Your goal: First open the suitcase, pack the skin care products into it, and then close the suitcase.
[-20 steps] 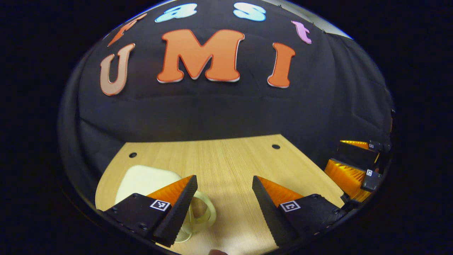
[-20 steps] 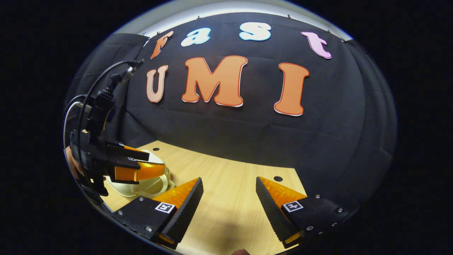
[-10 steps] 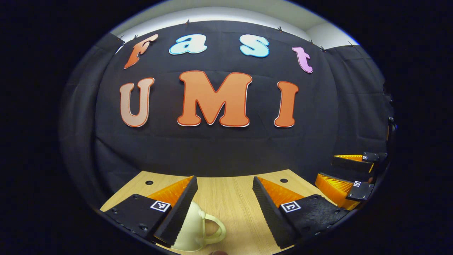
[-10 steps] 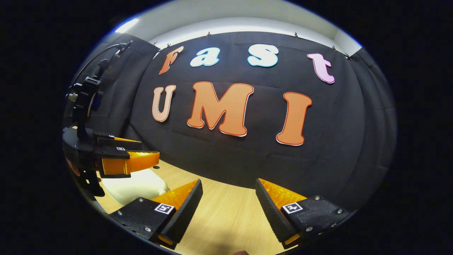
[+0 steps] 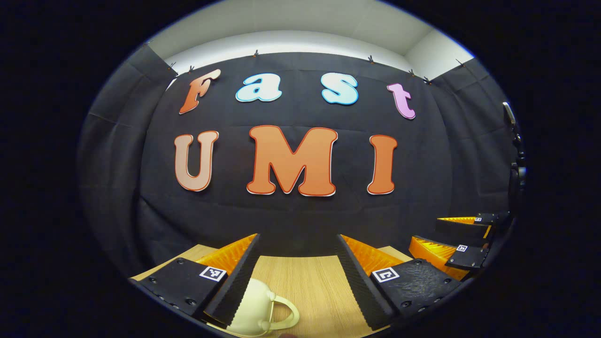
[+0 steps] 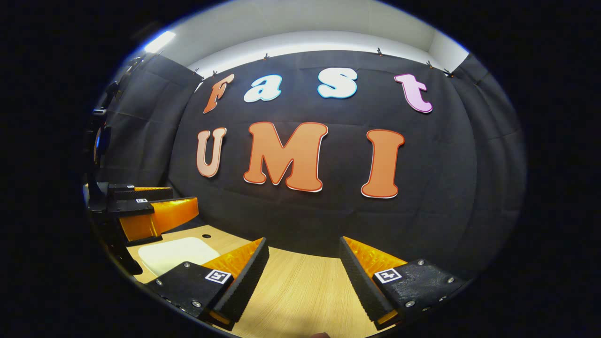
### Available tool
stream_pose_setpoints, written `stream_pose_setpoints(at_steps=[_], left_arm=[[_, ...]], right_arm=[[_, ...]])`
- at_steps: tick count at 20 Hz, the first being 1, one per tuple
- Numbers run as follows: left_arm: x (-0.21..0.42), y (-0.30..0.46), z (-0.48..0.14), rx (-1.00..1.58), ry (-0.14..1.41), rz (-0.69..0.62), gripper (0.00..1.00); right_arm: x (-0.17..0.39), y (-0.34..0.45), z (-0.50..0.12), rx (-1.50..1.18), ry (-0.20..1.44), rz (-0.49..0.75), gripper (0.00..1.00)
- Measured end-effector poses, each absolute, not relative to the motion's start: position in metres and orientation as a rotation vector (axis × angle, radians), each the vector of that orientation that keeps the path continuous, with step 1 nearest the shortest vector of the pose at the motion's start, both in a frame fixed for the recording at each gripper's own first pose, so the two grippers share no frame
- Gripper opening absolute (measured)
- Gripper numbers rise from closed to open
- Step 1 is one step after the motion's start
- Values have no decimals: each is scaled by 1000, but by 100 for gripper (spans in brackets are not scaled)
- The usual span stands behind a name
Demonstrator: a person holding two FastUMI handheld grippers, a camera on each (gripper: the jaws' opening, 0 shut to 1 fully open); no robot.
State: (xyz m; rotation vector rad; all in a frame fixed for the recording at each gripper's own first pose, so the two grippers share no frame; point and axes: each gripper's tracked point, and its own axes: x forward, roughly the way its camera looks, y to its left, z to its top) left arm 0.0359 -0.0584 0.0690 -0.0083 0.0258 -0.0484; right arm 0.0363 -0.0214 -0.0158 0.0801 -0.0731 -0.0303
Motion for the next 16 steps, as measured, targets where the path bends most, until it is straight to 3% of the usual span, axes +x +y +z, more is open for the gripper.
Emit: stream_pose_setpoints(at_steps=[15,16], left_arm=[[37,-67,57,45,50,-52,94],[37,-65,56,44,52,-49,96]], right_arm=[[32,-23,-20,67,-64,-40,92],[33,-24,-19,66,-67,-42,95]])
